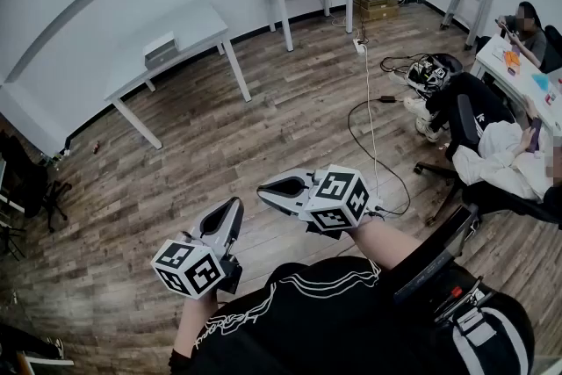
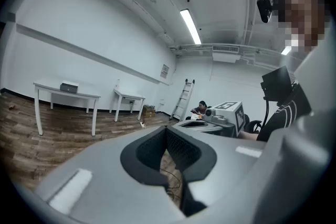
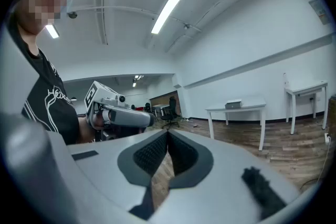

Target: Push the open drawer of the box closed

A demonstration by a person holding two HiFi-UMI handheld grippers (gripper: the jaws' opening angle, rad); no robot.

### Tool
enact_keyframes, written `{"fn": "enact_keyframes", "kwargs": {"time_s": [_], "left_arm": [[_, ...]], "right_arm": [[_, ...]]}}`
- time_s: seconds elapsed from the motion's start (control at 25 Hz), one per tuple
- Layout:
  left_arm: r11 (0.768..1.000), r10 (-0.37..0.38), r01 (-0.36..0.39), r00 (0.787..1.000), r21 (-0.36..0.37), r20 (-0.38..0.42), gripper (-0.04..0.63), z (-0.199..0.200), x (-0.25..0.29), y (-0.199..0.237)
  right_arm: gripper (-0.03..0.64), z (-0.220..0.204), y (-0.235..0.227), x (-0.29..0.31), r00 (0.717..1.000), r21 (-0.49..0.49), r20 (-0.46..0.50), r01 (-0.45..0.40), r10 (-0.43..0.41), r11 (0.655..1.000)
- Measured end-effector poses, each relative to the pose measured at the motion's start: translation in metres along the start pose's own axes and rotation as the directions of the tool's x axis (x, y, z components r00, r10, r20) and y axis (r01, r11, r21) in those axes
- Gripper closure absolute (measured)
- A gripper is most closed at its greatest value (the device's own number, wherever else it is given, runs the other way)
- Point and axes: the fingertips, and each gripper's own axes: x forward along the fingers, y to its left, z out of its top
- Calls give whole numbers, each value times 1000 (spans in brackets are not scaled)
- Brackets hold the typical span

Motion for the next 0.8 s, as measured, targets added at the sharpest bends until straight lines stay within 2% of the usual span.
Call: {"fn": "enact_keyframes", "kwargs": {"time_s": [0.2,0.4,0.6,0.8], "left_arm": [[999,23,-22,1000,-42,7,589,-7,2,32],[998,51,-51,998,-36,21,589,4,12,89],[995,90,-89,996,-43,21,589,17,31,185],[992,99,-101,995,-74,-28,589,39,58,311]], "right_arm": [[607,-1,-16,22,1000,-7,-18,-16,15,1000],[607,2,-50,66,999,-12,-16,-30,30,999],[607,15,-109,134,999,3,7,-35,35,999],[607,33,-194,234,1000,42,10,-18,17,999]]}}
